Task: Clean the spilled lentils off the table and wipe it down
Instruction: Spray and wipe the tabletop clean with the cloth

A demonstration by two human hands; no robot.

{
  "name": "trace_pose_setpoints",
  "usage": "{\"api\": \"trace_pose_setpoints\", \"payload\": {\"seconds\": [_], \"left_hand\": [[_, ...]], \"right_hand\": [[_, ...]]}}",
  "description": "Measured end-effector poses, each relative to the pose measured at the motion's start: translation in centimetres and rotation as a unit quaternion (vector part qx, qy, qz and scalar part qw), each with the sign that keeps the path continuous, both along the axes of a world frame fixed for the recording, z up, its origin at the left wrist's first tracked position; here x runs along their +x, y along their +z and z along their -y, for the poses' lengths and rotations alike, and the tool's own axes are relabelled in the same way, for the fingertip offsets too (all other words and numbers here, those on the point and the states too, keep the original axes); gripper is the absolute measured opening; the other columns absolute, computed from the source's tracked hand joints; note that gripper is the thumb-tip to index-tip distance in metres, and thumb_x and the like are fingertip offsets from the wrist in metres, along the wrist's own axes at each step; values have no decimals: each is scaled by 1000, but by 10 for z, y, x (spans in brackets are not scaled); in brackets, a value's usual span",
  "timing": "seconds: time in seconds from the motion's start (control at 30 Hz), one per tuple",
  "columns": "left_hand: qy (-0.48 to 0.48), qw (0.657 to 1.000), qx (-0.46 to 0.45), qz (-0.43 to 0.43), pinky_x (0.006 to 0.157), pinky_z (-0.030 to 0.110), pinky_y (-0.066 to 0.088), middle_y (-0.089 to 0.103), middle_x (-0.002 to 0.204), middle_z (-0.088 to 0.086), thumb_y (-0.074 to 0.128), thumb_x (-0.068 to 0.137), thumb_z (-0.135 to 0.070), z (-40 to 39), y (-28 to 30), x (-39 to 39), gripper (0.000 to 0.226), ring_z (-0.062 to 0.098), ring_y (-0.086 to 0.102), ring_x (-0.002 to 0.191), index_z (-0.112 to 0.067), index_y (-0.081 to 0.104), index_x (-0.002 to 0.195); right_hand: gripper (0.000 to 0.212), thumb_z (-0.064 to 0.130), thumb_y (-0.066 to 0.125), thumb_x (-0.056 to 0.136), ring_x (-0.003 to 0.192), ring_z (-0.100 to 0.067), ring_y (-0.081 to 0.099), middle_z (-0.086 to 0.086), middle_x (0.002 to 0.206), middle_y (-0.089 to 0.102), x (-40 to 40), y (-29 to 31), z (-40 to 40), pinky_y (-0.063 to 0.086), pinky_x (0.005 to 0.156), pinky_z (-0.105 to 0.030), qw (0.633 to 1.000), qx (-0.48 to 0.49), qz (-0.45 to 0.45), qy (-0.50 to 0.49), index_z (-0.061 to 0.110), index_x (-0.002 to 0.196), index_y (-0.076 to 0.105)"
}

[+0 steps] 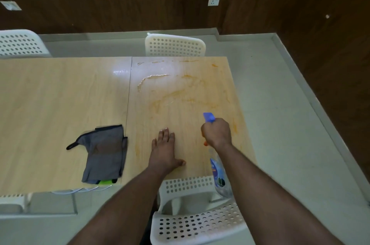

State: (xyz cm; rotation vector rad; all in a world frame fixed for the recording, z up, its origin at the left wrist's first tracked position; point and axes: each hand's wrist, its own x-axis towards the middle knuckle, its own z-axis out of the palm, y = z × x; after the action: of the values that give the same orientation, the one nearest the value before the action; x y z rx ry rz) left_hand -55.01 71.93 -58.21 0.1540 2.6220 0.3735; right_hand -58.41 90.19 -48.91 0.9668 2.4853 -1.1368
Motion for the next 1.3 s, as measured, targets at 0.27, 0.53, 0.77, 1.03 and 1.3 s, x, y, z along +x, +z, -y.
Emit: {"api": "trace_pose_setpoints", "payload": {"seconds": [0.27, 0.53, 0.77, 1.03, 1.3], "left_hand": [[46, 999, -9, -7, 131, 51, 8, -11, 176, 8, 77, 82, -64, 22, -5, 22, 126, 27, -9, 163, -15, 0, 168], [45, 999, -2, -15, 131, 52, 9, -8, 176, 11, 78, 81, -65, 11, -8, 35, 124, 30, -6, 163, -15, 4, 167], [11, 1000, -2, -14, 131, 52, 11, -8, 176, 10, 78, 84, -60, -17, -5, 41, 119, 30, -5, 163, -14, 6, 168], [-11, 1000, -8, -12, 131, 53, 12, -7, 176, 11, 75, 89, -53, -33, -5, 49, 111, 31, -5, 163, -14, 7, 168], [17, 1000, -11, -21, 130, 50, 16, -5, 176, 12, 76, 87, -58, -21, -6, 64, 116, 29, -3, 163, -12, 7, 167]], "right_hand": [[17, 24, 51, 68, 64, -31, 71, -8, 71, 68, 24, -1, 56, 64, 63, -50, 990, -7, 1, 143, 14, 73, 64], [14, 23, 53, 72, 64, -29, 70, -7, 70, 68, 42, 5, 39, 64, 63, -46, 994, 5, -23, 107, 15, 72, 65], [14, 20, 56, 82, 63, -28, 66, -6, 71, 68, 56, 1, -16, 52, 57, -31, 998, 38, -45, -27, 13, 72, 63], [20, 21, 50, 74, 61, -30, 72, -9, 70, 71, 81, -11, -43, 64, 65, -49, 1000, 4, -12, -27, 11, 75, 67], [21, 24, 50, 68, 66, -29, 71, -6, 74, 69, 102, -13, 5, 64, 67, -44, 991, 1, 15, 132, 15, 77, 65]]}}
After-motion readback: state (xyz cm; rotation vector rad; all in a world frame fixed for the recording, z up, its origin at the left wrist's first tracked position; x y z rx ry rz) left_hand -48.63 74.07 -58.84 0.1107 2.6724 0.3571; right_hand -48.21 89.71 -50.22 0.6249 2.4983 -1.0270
